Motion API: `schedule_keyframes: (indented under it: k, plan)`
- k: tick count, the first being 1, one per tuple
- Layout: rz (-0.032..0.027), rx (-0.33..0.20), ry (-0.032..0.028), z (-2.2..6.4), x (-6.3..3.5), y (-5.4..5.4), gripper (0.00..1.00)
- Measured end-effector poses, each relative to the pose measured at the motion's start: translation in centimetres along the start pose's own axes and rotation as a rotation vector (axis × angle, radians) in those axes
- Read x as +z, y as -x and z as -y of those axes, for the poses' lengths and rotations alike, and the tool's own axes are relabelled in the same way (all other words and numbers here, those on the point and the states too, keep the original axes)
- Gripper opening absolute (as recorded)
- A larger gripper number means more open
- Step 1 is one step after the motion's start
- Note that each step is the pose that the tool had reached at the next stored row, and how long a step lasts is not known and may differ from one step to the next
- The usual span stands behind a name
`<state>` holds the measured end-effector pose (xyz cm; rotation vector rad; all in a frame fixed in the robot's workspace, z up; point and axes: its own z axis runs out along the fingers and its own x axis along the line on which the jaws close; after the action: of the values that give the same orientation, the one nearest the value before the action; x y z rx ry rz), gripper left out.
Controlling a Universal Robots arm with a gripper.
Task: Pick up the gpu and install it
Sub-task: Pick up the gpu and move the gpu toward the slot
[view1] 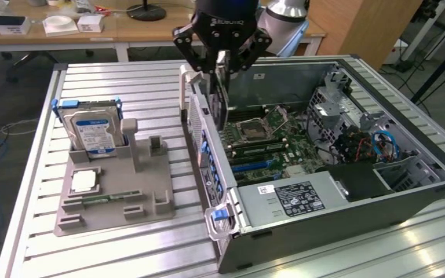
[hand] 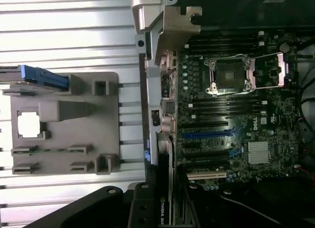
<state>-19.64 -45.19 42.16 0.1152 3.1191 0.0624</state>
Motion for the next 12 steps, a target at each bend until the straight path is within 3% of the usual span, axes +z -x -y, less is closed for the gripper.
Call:
schedule_keyframes:
  k: [12]
  plan:
    - [-0.0012,0.000,-0.0001,-0.44,0.29,5.5,0.26]
